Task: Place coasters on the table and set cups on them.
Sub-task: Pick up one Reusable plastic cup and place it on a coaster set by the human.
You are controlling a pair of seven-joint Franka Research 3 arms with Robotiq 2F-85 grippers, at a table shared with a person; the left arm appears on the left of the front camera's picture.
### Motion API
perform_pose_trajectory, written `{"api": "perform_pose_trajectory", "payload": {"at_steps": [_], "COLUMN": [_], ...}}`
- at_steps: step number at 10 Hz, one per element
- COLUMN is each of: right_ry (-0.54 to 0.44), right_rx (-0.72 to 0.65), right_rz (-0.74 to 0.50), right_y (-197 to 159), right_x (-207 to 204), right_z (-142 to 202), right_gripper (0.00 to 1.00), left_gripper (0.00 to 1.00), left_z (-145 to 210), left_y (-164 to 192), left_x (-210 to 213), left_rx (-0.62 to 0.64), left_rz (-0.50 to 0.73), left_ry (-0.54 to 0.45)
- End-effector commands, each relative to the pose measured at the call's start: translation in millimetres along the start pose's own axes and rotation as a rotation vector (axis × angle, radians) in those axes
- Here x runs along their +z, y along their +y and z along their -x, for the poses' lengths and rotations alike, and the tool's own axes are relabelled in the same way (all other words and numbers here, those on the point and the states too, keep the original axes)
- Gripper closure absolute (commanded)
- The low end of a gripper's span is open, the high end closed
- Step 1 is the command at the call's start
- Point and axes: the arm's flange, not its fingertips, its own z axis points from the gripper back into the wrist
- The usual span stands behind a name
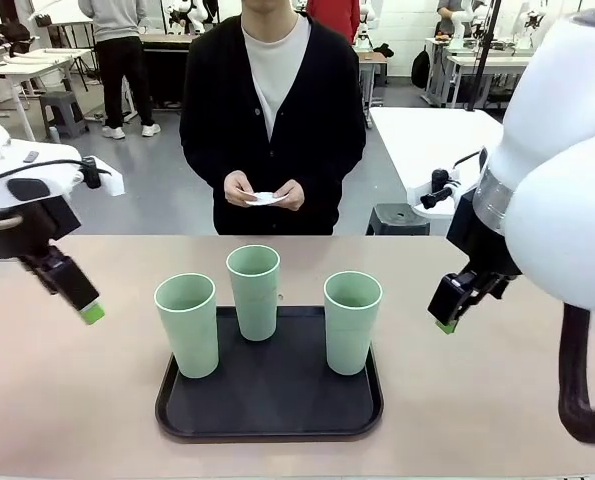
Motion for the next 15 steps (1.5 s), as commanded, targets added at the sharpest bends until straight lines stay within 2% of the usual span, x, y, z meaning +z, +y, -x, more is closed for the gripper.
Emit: {"api": "perform_pose_trajectory", "payload": {"at_steps": [1, 2, 3, 4, 5, 6, 7, 8, 9, 10, 12, 15], "right_ry": [-0.008, -0.008, -0.006, -0.136, -0.313, -0.431, -0.525, -0.562, -0.55, -0.489, -0.415, -0.382], "right_rx": [0.012, 0.012, -0.001, 0.043, 0.028, -0.023, -0.076, -0.158, -0.232, -0.293, -0.358, -0.393], "right_rz": [-0.041, -0.041, 0.006, -0.236, -0.481, -0.666, -0.843, -0.906, -0.957, -1.011, -1.107, -1.171], "right_y": [-12.4, -12.4, 2.3, -11.7, -40.6, -72.2, -93.9, -120.5, -142.3, -155.2, -184.1, -200.8], "right_x": [-16.7, -16.7, 4.9, -12.3, -10.5, -6.7, -8.9, -18.3, -33.5, -53.0, -90.1, -119.2], "right_z": [-13.5, -13.5, 3.5, -0.7, 6.6, 34.0, 62.1, 84.9, 105.1, 128.5, 153.1, 169.6], "right_gripper": [0.0, 0.0, 0.0, 0.0, 0.0, 0.0, 0.0, 0.0, 0.0, 0.0, 0.0, 0.0], "left_gripper": [0.0, 0.0, 0.0, 0.0, 0.0, 0.0, 0.0, 0.0, 0.0, 0.0, 0.0, 0.0], "left_z": [-11.8, -11.8, 2.2, -1.0, 1.1, 21.6, 46.8, 60.6, 74.3, 99.9, 134.2, 146.1], "left_y": [9.6, 9.6, -1.9, 10.0, 36.0, 58.3, 78.9, 104.0, 125.4, 141.6, 179.4, 195.3], "left_x": [-10.0, -10.0, 3.5, -7.6, -1.0, -2.3, 12.6, 12.6, 2.7, -4.7, -12.2, -28.6], "left_rx": [-0.003, -0.003, -0.002, 0.011, 0.038, 0.104, 0.153, 0.199, 0.274, 0.379, 0.524, 0.627], "left_rz": [0.005, 0.005, -0.006, 0.221, 0.483, 0.692, 0.88, 0.994, 1.031, 1.033, 1.024, 1.019], "left_ry": [-0.036, -0.036, -0.001, -0.134, -0.278, -0.421, -0.538, -0.582, -0.564, -0.528, -0.499, -0.441]}}
